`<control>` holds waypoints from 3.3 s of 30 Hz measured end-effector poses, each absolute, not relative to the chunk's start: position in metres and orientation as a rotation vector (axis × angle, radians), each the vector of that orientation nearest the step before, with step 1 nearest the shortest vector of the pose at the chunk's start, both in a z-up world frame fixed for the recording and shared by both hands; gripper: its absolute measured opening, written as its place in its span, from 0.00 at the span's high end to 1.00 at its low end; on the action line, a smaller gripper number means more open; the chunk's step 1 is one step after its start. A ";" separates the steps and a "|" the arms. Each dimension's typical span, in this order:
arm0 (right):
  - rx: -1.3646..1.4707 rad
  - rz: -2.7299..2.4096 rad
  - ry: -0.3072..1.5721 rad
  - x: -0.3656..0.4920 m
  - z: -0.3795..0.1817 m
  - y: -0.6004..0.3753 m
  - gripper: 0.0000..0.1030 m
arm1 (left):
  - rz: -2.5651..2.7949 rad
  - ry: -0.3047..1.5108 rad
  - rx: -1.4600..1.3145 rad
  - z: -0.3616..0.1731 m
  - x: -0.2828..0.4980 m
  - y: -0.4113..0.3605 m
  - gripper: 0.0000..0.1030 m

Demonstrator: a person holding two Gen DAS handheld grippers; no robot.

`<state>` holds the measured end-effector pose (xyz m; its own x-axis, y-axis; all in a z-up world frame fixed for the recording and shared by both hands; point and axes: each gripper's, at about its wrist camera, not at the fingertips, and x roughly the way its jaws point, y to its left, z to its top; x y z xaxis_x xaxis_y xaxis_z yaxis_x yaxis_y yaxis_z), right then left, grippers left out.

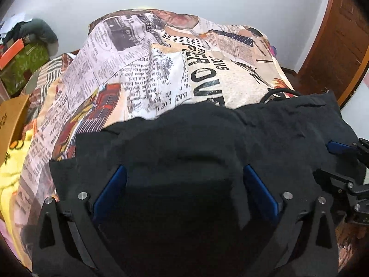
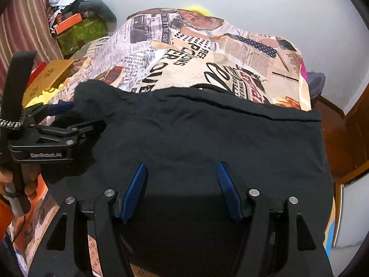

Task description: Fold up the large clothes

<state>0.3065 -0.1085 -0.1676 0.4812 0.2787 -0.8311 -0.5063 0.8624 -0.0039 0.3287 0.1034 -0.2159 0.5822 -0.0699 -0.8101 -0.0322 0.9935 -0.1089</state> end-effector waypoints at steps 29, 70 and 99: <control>-0.292 0.443 0.906 0.269 -0.141 -0.098 0.37 | 0.023 0.971 -0.861 -0.249 0.188 0.226 0.03; -0.171 0.664 1.004 0.259 -0.151 -0.040 0.30 | 0.351 0.540 -0.427 -0.103 0.208 0.178 0.68; -0.028 0.388 0.947 0.253 -0.124 -0.226 0.29 | -0.046 0.714 0.094 -0.114 0.262 -0.057 0.56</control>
